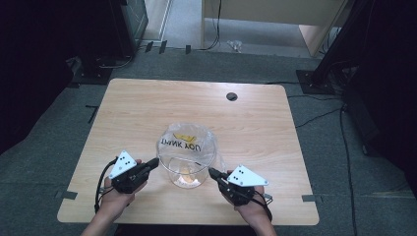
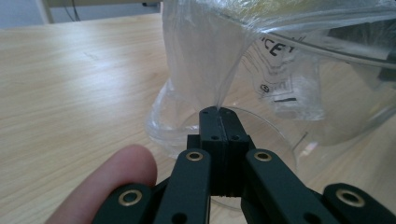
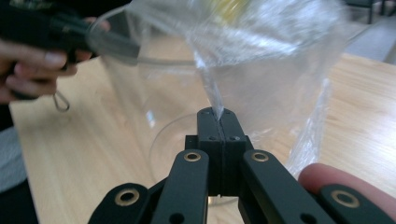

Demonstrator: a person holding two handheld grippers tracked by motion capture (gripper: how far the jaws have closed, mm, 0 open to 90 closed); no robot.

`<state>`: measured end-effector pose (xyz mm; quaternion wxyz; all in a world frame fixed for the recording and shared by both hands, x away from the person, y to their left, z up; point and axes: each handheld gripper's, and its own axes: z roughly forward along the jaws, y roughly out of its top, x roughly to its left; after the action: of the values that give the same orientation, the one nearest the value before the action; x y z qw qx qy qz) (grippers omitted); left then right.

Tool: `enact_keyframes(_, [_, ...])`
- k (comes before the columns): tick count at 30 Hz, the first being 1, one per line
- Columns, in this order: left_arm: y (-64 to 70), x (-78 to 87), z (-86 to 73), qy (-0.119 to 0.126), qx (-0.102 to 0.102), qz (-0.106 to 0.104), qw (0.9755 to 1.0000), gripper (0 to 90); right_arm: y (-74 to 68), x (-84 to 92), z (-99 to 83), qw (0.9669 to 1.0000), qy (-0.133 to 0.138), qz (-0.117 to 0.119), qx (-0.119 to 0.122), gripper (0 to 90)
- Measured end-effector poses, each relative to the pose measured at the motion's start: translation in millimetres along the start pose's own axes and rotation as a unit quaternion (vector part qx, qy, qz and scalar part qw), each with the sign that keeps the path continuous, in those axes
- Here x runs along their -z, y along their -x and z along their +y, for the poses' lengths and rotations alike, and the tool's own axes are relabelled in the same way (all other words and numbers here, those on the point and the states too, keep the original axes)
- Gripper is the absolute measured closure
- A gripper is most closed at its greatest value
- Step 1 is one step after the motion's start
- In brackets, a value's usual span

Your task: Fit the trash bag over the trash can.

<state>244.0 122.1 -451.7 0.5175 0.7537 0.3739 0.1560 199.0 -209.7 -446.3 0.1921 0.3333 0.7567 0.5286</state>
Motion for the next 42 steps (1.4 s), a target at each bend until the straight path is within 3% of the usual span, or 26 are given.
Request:
enact_keyframes(2, [-1.6, 0.3, -0.9, 0.0, 0.015, -0.017, 0.9997, 90.0, -2.0, -2.7, -3.0, 0.9999, -0.01, 0.008, 0.004, 90.0])
enact_keyframes(4, [-0.1, 1.7, -1.4, -0.002, 0.006, -0.031, 0.9995, 90.0, -2.9, -6.1, -5.5, 0.9997, -0.02, 0.015, 0.005, 90.0])
enact_keyframes(8, [8.5, 5.6, -2.6, -0.014, -0.029, -0.047, 0.9984, 90.0, -1.9, -12.6, -11.0, 0.999, -0.044, 0.007, 0.001, 90.0])
enact_keyframes(13, [10.6, -3.2, -11.7, -0.053, -0.028, -0.056, 0.9966, 90.0, 1.3, -20.0, -18.2, 0.9975, -0.07, 0.008, -0.013, 90.0])
enact_keyframes(15, [7.8, -10.5, -17.9, -0.08, -0.021, -0.05, 0.9953, 90.0, -0.8, -23.1, -20.1, 0.9964, -0.084, 0.008, -0.007, 90.0])
enact_keyframes(17, [2.0, -20.3, -26.7, -0.118, -0.012, -0.033, 0.9924, 90.0, -2.0, -26.1, -23.0, 0.995, -0.1, 0.003, -0.002, 90.0])
enact_keyframes(19, [-7.1, -28.3, -35.8, -0.148, 0.011, -0.014, 0.9889, 90.0, 0.2, -28.1, -26.5, 0.9939, -0.11, -0.001, -0.009, 90.0])
enact_keyframes(21, [-16.3, -31.1, -40.7, -0.155, 0.036, 0.004, 0.9873, 90.0, 5.6, -28.5, -29.9, 0.993, -0.116, -0.01, -0.021, 90.0])
enact_keyframes(23, [-22.5, -27.5, -40.3, -0.143, 0.055, 0.003, 0.9882, 90.0, 11.5, -27.7, -33.1, 0.9922, -0.12, -0.016, -0.033, 90.0])
enact_keyframes(25, [-24.4, -19.6, -37.0, -0.112, 0.056, -0.014, 0.992, 88.2, 14.6, -25.6, -34.8, 0.9925, -0.114, -0.013, -0.04, 90.0])
enact_keyframes(27, [-22.1, -11.4, -33.3, -0.079, 0.043, -0.02, 0.9957, 77.4, 13.9, -23.9, -34.0, 0.9934, -0.108, -0.013, -0.035, 90.0])
enact_keyframes(30, [-19.3, -1.5, -29.8, -0.043, 0.017, -0.027, 0.9986, 64.6, 12.7, -22.1, -31.5, 0.9944, -0.1, -0.015, -0.031, 90.0])
enact_keyframes(36, [-19.3, 9.2, -26.6, -0.018, -0.016, -0.055, 0.9982, 44.7, 13.3, -20.0, -31.2, 0.9948, -0.094, -0.017, -0.035, 90.0])
enact_keyframes(39, [-10.5, 8.6, -23.8, -0.013, -0.048, -0.027, 0.9984, 28.2, 13.5, -19.7, -30.5, 0.9949, -0.093, -0.016, -0.037, 90.0])
enact_keyframes(42, [-0.5, 4.2, -19.7, 0.004, -0.082, -0.015, 0.9965, 26.5, 13.4, -20.5, -30.2, 0.9949, -0.092, -0.015, -0.039, 90.0])
